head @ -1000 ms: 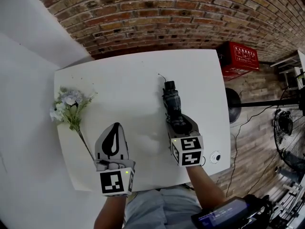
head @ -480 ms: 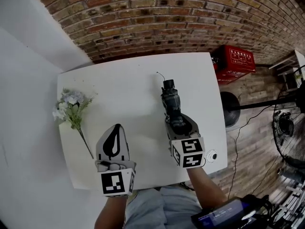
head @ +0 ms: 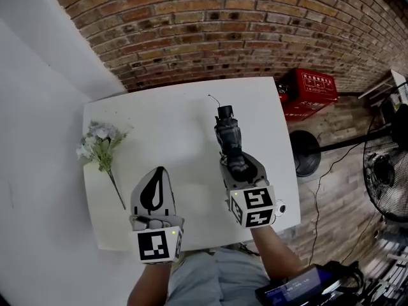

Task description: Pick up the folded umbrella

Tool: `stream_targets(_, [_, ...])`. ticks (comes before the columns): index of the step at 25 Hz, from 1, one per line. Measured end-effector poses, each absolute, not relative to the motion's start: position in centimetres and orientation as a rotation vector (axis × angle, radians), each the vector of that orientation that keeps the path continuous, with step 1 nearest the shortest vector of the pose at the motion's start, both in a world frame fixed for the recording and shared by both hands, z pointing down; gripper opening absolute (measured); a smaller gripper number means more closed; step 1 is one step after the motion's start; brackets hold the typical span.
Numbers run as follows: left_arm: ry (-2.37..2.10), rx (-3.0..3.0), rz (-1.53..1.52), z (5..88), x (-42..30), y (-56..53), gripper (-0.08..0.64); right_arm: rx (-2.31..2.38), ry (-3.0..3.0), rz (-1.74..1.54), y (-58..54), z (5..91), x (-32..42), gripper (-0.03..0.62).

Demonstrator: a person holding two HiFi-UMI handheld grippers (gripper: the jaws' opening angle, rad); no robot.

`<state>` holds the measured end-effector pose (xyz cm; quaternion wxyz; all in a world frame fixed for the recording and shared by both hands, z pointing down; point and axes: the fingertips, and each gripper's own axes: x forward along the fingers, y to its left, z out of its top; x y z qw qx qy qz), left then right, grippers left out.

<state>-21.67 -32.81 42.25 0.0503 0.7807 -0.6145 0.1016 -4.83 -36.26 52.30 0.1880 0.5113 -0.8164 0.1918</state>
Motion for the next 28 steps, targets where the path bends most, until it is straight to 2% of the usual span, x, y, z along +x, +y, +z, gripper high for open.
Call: stream_targets(28, [-2.052, 2.475, 0.205, 32.3, -18.0, -26.6, 0.006, 1.515, -2.565, 0.259, -31.9, 38.0, -1.6, 0.198])
